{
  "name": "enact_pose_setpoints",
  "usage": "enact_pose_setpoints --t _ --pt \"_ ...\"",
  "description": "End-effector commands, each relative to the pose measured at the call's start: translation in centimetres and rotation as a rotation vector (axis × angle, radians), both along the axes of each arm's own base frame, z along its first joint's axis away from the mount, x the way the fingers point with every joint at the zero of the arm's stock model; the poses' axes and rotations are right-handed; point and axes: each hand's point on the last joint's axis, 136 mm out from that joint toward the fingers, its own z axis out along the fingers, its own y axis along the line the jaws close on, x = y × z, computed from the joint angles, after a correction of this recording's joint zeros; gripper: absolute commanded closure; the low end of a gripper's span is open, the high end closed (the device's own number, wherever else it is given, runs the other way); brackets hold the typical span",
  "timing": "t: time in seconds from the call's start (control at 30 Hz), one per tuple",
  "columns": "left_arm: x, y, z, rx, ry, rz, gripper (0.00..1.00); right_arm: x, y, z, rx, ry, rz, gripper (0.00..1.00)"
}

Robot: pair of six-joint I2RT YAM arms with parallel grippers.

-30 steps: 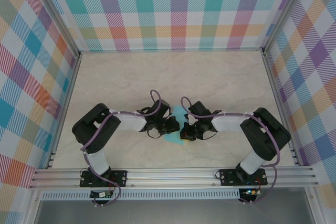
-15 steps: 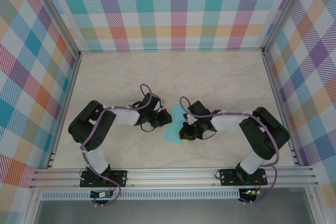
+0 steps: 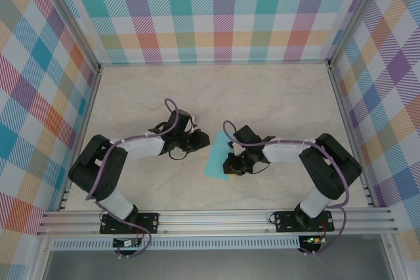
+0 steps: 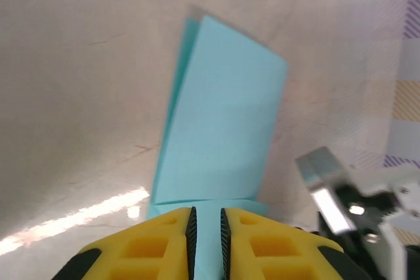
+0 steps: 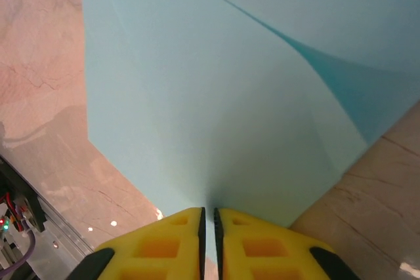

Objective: Fold a paper plane with a square sheet of paper (pick it up from the middle)
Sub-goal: Fold the triangle a second time at the center of the table, then turn over the paper at the center of the table.

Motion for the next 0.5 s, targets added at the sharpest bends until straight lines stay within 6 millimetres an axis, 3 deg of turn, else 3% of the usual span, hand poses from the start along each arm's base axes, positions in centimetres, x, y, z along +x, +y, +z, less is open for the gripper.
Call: enact_pose_setpoints --t 0.0,0.23,0.47 --pt "-1.9 -0.9 0.3 0.008 0.018 -0.064 0.81 1.2 -0.6 2.1 -0.026 -0.071 -0.052 0.77" --pt "-2.1 -2.6 -1.2 0.03 0.039 -0.081 0.82 2.7 -3.7 3.0 -0.065 -0.085 -0.265 0.63" --pt "-2.0 -3.3 -2.9 0.056 0.07 -0.092 0.84 3.2 -2.8 2.6 0.007 -0.023 -0.29 0.59"
